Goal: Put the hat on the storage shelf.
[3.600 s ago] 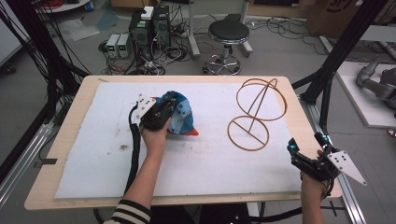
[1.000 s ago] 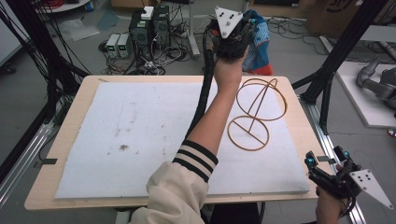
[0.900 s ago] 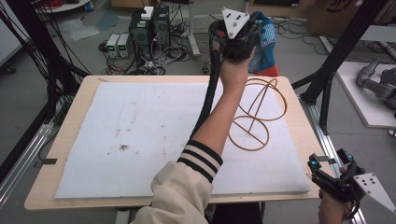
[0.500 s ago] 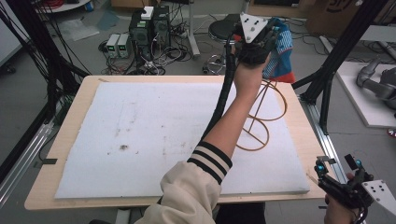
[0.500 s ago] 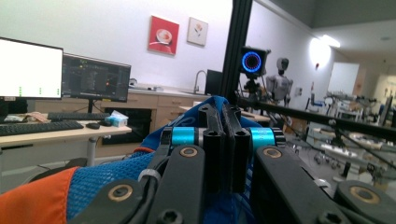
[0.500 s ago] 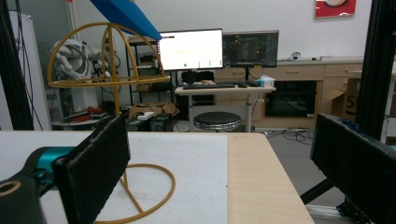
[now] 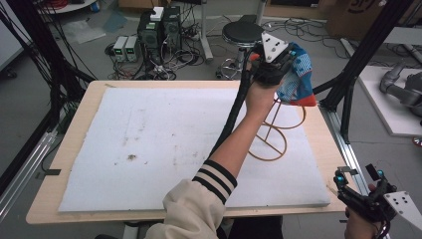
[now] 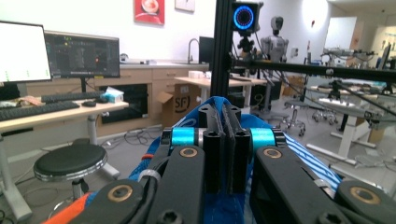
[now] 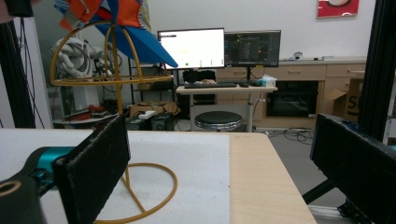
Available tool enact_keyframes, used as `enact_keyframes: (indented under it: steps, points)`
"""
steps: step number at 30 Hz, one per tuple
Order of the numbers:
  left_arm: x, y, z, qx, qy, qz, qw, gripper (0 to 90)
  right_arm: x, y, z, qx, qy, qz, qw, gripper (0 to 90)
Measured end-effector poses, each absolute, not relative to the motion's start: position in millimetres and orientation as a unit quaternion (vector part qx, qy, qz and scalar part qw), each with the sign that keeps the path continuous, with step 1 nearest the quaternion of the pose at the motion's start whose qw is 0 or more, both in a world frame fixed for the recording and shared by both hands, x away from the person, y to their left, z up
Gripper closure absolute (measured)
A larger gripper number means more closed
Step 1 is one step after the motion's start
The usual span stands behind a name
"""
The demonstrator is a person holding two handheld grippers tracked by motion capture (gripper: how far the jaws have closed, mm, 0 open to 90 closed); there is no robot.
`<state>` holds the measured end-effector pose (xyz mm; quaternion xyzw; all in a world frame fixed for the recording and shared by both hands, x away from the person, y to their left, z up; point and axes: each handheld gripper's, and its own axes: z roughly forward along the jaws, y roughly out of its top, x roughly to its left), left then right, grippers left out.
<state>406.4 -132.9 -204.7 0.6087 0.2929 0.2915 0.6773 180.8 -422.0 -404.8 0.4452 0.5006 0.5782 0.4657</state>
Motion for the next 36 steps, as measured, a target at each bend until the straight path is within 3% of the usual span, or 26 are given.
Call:
enact_keyframes:
  steps: [14, 22, 34, 36]
  points:
    - [405, -121, -228, 0.651, 0.282, 0.292, 0.641, 87.0, 184, -419, -405, 0.446, 0.503, 0.577, 0.463, 4.6]
    - [405, -118, -243, 0.647, 0.283, 0.298, 0.643, 86.4, 187, -416, -405, 0.439, 0.506, 0.581, 0.461, 4.6]
    - [406, -116, -257, 0.648, 0.291, 0.294, 0.64, 81.2, 189, -415, -406, 0.439, 0.511, 0.578, 0.461, 4.6]
    - [406, -116, -257, 0.645, 0.29, 0.292, 0.644, 75.6, 188, -414, -406, 0.441, 0.51, 0.579, 0.458, 4.6]
